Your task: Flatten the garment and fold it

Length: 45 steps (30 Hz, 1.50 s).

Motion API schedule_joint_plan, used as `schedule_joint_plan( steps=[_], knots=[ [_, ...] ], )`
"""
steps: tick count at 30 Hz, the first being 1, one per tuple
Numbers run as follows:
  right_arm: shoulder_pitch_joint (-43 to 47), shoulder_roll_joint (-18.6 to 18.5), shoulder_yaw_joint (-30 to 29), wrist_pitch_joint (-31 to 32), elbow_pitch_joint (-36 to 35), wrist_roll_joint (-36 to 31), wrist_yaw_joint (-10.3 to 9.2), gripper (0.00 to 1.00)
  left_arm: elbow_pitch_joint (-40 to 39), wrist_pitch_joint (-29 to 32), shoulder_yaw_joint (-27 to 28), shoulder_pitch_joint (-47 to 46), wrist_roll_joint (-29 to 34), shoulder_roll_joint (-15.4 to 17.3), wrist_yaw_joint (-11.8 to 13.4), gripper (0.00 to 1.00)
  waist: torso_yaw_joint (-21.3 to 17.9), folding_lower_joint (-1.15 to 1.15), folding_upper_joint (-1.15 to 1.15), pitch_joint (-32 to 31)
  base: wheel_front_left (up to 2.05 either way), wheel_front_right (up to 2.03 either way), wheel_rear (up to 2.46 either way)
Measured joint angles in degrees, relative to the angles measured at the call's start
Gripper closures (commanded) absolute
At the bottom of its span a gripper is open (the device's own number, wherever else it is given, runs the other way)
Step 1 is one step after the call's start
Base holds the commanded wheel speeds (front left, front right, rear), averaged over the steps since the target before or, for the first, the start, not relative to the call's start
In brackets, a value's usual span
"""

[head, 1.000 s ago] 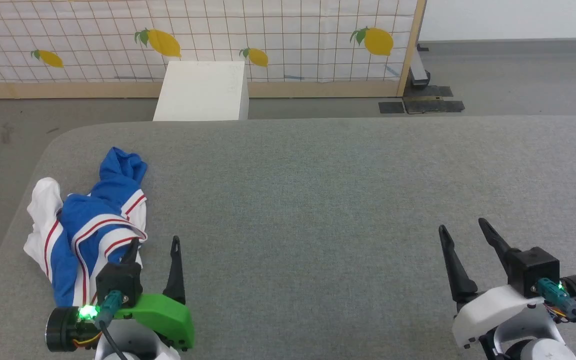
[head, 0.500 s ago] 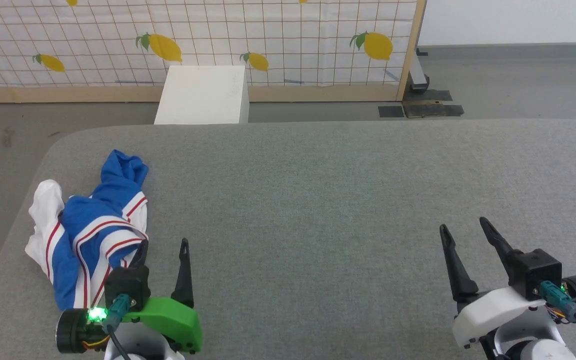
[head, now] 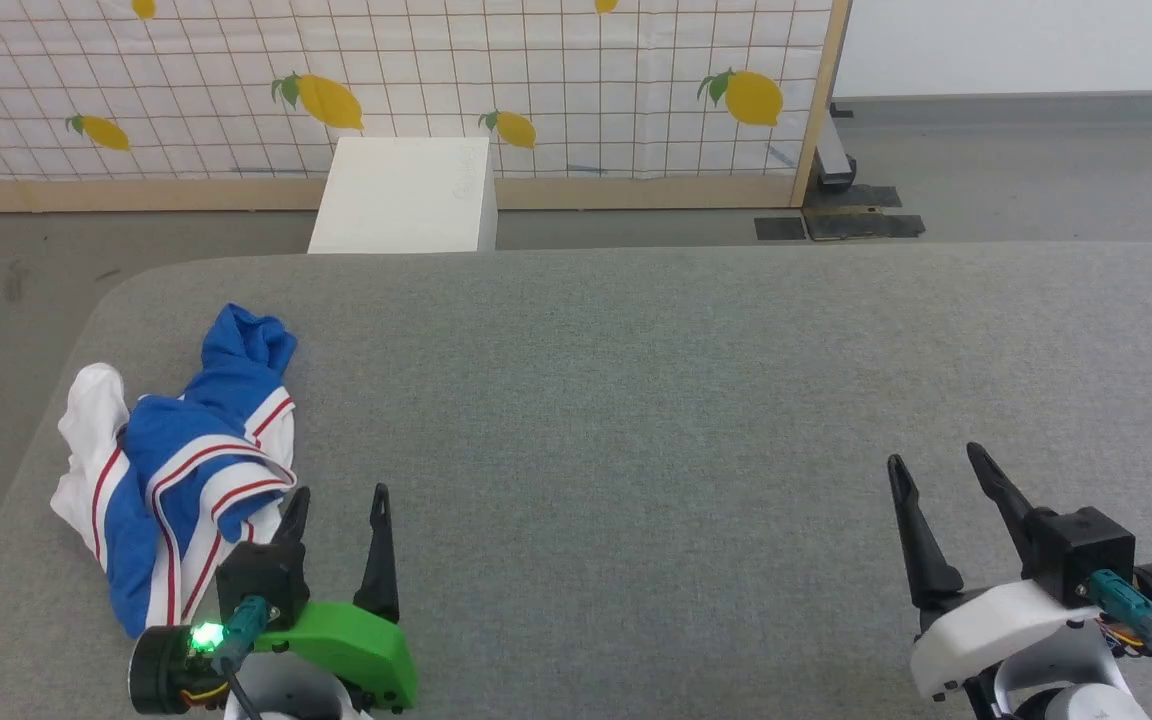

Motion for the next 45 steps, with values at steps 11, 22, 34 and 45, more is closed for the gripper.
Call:
schedule_joint_plan(
  steps=[11, 22, 34, 45],
  knots=[
    [0.03, 0.0, -0.4, -1.32, 1.46, 0.66, 0.0, 0.0, 1.31, -1.4, -0.59, -0.38, -0.69, 0.0, 0.53, 0.0, -0.09, 0.0, 0.0, -0.39, 0.0, 0.0, 0.0],
    [0.16, 0.0, -1.05, -2.85, 3.19, 1.58, 0.0, 0.0, 3.12, -2.96, -1.65, -0.6, -3.18, 0.0, 1.45, 0.0, -0.37, 0.0, 0.0, -0.86, 0.0, 0.0, 0.0],
    [0.55, 0.0, -1.46, -4.16, 4.38, 2.22, 0.0, 0.0, 4.37, -4.26, -2.49, -1.18, -4.87, 0.0, 2.03, 0.0, -0.32, 0.0, 0.0, -1.08, 0.0, 0.0, 0.0],
    [0.86, 0.01, -1.63, -5.52, 5.47, 3.01, 0.0, 0.0, 5.63, -5.48, -3.3, -1.41, -6.24, 0.0, 2.87, 0.0, 0.03, 0.0, 0.0, -1.54, 0.0, 0.0, 0.0]
  ],
)
